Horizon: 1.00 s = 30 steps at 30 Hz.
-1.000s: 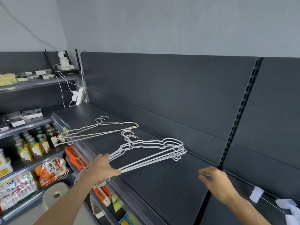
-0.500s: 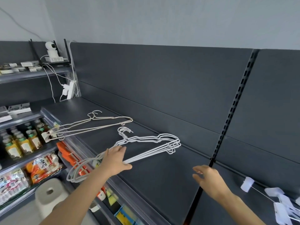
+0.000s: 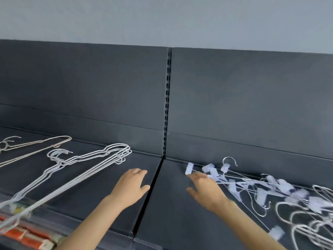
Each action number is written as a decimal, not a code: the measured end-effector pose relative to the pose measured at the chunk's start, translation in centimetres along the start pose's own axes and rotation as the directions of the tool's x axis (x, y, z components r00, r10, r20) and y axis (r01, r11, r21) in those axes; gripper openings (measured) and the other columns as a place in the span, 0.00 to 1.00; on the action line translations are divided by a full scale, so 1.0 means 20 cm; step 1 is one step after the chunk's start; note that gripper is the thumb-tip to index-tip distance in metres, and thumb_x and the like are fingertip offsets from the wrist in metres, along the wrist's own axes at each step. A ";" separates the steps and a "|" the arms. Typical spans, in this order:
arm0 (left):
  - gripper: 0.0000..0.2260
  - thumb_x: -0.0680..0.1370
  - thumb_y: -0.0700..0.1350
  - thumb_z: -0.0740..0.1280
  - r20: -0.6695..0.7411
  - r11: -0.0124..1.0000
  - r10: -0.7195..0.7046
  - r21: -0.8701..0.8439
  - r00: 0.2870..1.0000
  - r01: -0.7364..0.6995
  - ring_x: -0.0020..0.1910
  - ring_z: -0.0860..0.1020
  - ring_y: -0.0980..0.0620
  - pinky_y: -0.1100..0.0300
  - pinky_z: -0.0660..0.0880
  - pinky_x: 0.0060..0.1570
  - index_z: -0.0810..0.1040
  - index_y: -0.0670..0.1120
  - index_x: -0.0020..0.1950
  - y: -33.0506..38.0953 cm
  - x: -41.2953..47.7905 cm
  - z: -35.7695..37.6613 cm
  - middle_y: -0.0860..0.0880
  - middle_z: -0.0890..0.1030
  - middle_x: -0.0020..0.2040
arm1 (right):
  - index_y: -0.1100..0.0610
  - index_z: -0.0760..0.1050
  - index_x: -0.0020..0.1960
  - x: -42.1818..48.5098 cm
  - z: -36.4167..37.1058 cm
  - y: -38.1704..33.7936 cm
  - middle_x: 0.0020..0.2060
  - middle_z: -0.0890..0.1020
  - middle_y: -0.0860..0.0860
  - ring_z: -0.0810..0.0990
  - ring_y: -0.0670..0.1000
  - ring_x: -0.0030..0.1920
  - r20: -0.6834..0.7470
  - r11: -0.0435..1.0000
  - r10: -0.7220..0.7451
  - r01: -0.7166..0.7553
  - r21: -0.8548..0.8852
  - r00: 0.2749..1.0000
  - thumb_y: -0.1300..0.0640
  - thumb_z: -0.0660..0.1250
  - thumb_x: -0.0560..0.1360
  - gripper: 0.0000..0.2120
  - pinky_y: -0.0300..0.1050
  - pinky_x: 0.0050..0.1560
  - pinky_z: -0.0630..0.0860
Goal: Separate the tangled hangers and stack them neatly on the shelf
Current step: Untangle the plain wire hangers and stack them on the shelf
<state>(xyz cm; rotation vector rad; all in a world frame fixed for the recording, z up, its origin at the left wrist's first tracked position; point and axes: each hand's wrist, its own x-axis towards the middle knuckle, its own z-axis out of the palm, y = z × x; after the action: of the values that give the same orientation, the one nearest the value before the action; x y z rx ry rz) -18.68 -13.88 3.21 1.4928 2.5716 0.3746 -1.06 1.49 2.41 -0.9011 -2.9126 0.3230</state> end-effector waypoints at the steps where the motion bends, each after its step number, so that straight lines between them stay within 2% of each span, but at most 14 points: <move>1: 0.25 0.79 0.51 0.59 0.007 1.000 0.027 -0.007 1.000 -0.027 0.73 0.59 0.51 0.58 0.58 0.71 0.59 0.46 0.73 0.08 0.01 0.02 0.49 0.63 0.73 | 0.56 0.64 0.68 -0.05 -0.03 0.06 0.65 0.71 0.53 0.68 0.55 0.65 -0.013 1.000 0.017 -0.017 -0.004 1.000 0.52 0.58 0.77 0.21 0.48 0.65 0.65; 6: 0.23 0.79 0.51 0.59 0.028 0.989 0.147 -0.022 0.989 -0.146 0.72 0.60 0.52 0.58 0.61 0.69 0.60 0.46 0.73 0.54 0.04 0.11 0.51 0.65 0.72 | 0.57 0.66 0.65 -0.32 -0.15 0.39 0.62 0.72 0.53 0.69 0.56 0.64 -0.075 0.995 0.099 -0.099 0.003 0.992 0.53 0.59 0.76 0.19 0.49 0.62 0.67; 9: 0.21 0.78 0.51 0.59 0.034 0.979 0.204 -0.020 0.978 -0.204 0.70 0.63 0.51 0.57 0.65 0.66 0.64 0.46 0.69 0.85 0.04 0.17 0.50 0.68 0.69 | 0.58 0.68 0.64 -0.50 -0.23 0.62 0.60 0.73 0.53 0.70 0.56 0.63 -0.103 0.988 0.151 -0.149 0.033 0.983 0.53 0.59 0.75 0.19 0.49 0.61 0.69; 13: 0.18 0.78 0.51 0.60 0.022 0.973 0.222 -0.064 0.975 -0.221 0.65 0.67 0.51 0.56 0.69 0.60 0.68 0.46 0.66 1.27 0.00 0.28 0.50 0.72 0.65 | 0.58 0.69 0.63 -0.79 -0.34 0.96 0.58 0.74 0.56 0.72 0.57 0.60 -0.141 0.978 0.204 -0.197 0.062 0.969 0.54 0.60 0.75 0.18 0.49 0.56 0.70; 17: 0.17 0.78 0.50 0.61 0.000 0.962 0.248 -0.116 0.969 -0.247 0.65 0.68 0.52 0.56 0.69 0.62 0.69 0.47 0.65 1.66 -0.05 0.40 0.51 0.73 0.64 | 0.58 0.69 0.64 -1.06 -0.40 1.32 0.57 0.75 0.55 0.73 0.56 0.59 -0.164 0.966 0.252 -0.238 0.100 0.954 0.54 0.61 0.76 0.18 0.48 0.57 0.71; 20: 0.17 0.77 0.49 0.62 0.010 0.955 0.270 -0.134 0.963 -0.266 0.65 0.69 0.53 0.56 0.68 0.63 0.69 0.47 0.64 1.88 -0.08 0.47 0.51 0.73 0.64 | 0.59 0.73 0.56 -1.22 -0.41 1.54 0.51 0.75 0.54 0.75 0.57 0.54 -0.135 0.950 0.305 -0.290 0.120 0.943 0.54 0.61 0.75 0.13 0.47 0.51 0.72; 22: 0.17 0.78 0.49 0.62 0.007 0.952 0.284 -0.119 0.959 -0.281 0.65 0.68 0.53 0.57 0.68 0.63 0.68 0.47 0.65 2.00 -0.09 0.50 0.52 0.73 0.64 | 0.57 0.71 0.46 -1.30 -0.41 1.66 0.45 0.74 0.53 0.76 0.57 0.52 -0.126 0.942 0.329 -0.316 0.115 0.936 0.54 0.61 0.75 0.07 0.46 0.47 0.70; 23: 0.17 0.78 0.49 0.62 0.011 0.952 0.289 -0.112 0.957 -0.286 0.65 0.68 0.53 0.58 0.67 0.63 0.68 0.48 0.66 2.05 -0.09 0.52 0.52 0.73 0.64 | 0.57 0.71 0.45 -1.33 -0.42 1.71 0.45 0.74 0.53 0.76 0.57 0.51 -0.124 0.937 0.341 -0.327 0.122 0.932 0.54 0.61 0.74 0.06 0.46 0.47 0.69; 27: 0.18 0.78 0.50 0.60 0.054 0.952 0.299 -0.082 0.953 -0.294 0.67 0.67 0.53 0.57 0.67 0.63 0.67 0.48 0.67 2.21 -0.07 0.58 0.52 0.72 0.66 | 0.57 0.72 0.59 -1.44 -0.41 1.86 0.56 0.76 0.53 0.75 0.55 0.57 -0.114 0.916 0.389 -0.371 0.149 0.914 0.53 0.62 0.75 0.15 0.46 0.57 0.71; 30: 0.18 0.79 0.50 0.58 0.078 0.949 0.313 -0.055 0.947 -0.309 0.67 0.67 0.52 0.56 0.68 0.63 0.67 0.48 0.68 2.30 -0.02 0.63 0.51 0.72 0.67 | 0.56 0.71 0.62 -1.48 -0.38 1.96 0.60 0.74 0.53 0.73 0.54 0.61 -0.099 0.900 0.421 -0.402 0.165 0.902 0.52 0.62 0.75 0.17 0.45 0.60 0.70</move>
<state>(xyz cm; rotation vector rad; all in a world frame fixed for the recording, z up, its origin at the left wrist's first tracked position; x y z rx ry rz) 22.82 9.46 4.19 1.8597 2.2483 0.3876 45.89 17.60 0.91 -1.4529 -2.5193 0.4674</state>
